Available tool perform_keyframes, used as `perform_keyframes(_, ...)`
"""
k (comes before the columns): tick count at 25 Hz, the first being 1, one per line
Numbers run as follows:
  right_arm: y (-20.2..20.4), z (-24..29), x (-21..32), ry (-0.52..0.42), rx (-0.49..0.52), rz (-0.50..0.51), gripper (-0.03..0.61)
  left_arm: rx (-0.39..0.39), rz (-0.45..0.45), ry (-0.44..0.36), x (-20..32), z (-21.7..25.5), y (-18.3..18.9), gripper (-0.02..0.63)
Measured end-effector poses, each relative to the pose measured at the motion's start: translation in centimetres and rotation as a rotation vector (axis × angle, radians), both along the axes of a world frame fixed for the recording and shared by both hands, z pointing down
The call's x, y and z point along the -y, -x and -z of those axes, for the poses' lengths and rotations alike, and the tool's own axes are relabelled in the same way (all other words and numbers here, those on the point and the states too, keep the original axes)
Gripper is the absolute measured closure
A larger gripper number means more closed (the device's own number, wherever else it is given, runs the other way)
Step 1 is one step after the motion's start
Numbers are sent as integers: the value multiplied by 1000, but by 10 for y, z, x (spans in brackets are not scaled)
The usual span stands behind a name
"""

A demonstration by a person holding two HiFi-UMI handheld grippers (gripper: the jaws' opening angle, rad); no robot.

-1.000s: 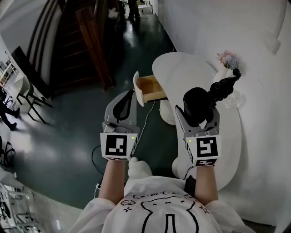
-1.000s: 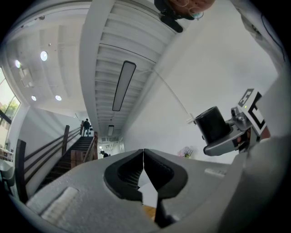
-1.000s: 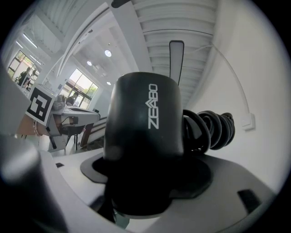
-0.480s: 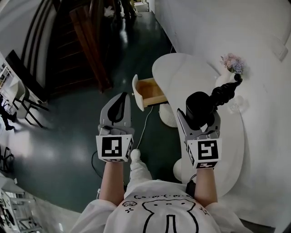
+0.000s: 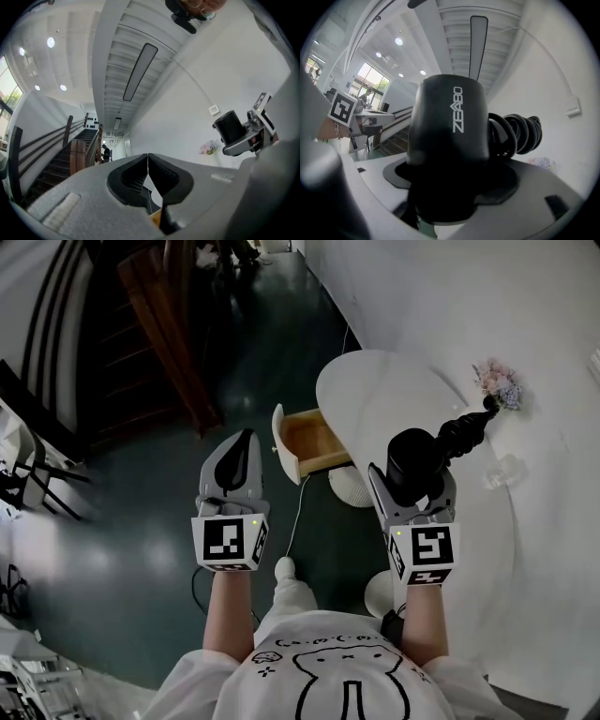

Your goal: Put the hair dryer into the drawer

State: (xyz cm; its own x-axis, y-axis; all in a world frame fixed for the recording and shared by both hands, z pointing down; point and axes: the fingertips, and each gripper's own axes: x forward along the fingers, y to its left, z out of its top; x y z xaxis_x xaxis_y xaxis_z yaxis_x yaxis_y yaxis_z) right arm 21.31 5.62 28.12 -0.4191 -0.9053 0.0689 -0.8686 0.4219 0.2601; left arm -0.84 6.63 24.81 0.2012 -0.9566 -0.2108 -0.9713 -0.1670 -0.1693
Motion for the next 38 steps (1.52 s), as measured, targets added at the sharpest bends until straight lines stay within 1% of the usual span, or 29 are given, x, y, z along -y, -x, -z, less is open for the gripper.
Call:
perform_keyframes(3,25,-3,38,11,-6,-10,222,-5,-10,8,39,-3,26,595)
perform_keyframes(7,47,-10,73,24,-6,-16,222,-4,-28,11,75,-7,47,595)
perform_keyframes(14,104,-13,136,51,-3,-24,222,-10,-57,34,140,-12,105,595)
perform_keyframes(18,129,-20,162,75,-6,-13,222,-9,-80,48,167,-16,123,595)
perform_keyframes(22,150,-36,174,125,-27,14,222,-17,-93,77,182,-25,134,595)
perform_keyframes(27,167,-70,185,215,-58,70,222,-35,-87,132,194,-52,140,595)
perform_keyframes(32,194,-104,200,318,-71,146,222,-62,-56,182,207,-73,156,595)
perform_keyframes(38,226,-149,215,439,-70,296,221,-77,-16,241,231,-99,164,595)
